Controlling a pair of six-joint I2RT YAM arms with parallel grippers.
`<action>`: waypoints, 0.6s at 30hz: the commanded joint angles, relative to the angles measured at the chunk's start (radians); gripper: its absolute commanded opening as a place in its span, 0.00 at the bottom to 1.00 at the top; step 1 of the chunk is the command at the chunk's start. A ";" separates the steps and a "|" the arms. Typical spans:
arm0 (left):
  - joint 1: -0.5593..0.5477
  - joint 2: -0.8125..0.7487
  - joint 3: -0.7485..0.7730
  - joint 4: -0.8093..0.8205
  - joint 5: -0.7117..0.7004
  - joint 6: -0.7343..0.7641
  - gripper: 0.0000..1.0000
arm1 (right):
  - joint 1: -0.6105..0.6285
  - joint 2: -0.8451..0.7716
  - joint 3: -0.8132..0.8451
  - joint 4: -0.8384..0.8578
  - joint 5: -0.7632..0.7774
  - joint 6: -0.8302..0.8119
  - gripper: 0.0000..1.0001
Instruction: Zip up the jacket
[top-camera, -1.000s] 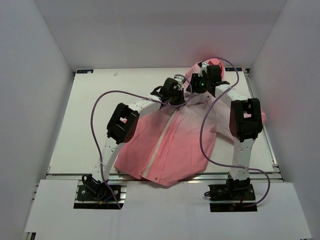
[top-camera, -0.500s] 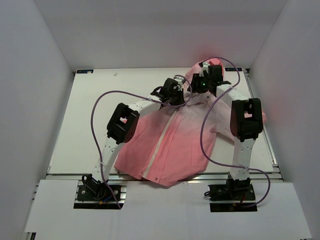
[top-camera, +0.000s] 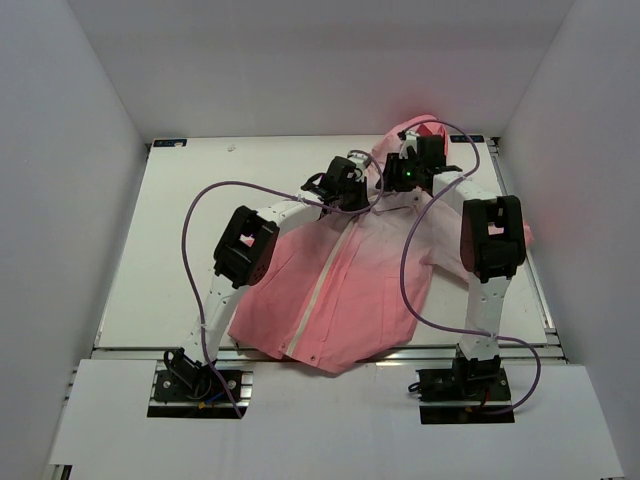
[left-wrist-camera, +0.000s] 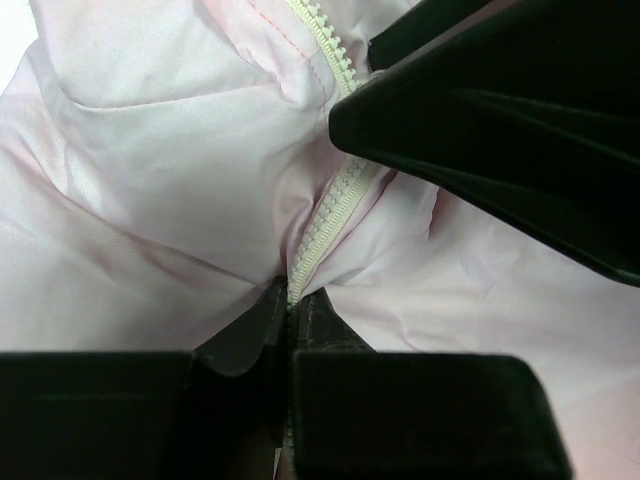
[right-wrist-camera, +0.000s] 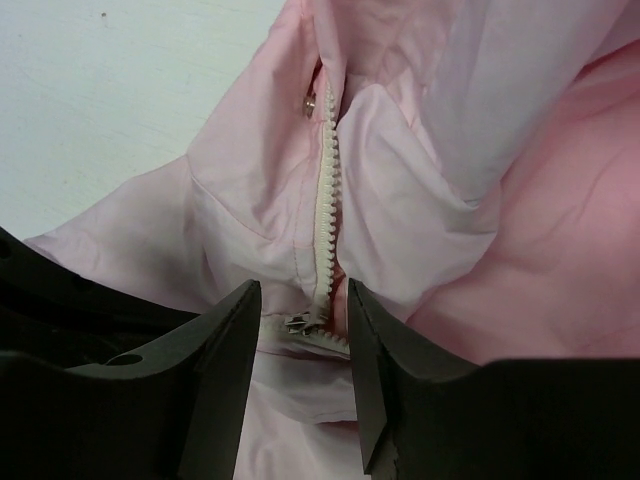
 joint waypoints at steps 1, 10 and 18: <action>-0.002 -0.039 -0.018 -0.025 -0.019 -0.001 0.00 | -0.003 0.000 -0.012 -0.013 0.020 0.002 0.46; -0.002 -0.046 -0.033 -0.008 -0.011 -0.007 0.00 | -0.006 -0.025 -0.052 0.010 -0.026 0.016 0.44; -0.002 -0.049 -0.037 -0.002 -0.016 -0.015 0.00 | -0.006 -0.038 -0.083 0.026 -0.065 0.039 0.31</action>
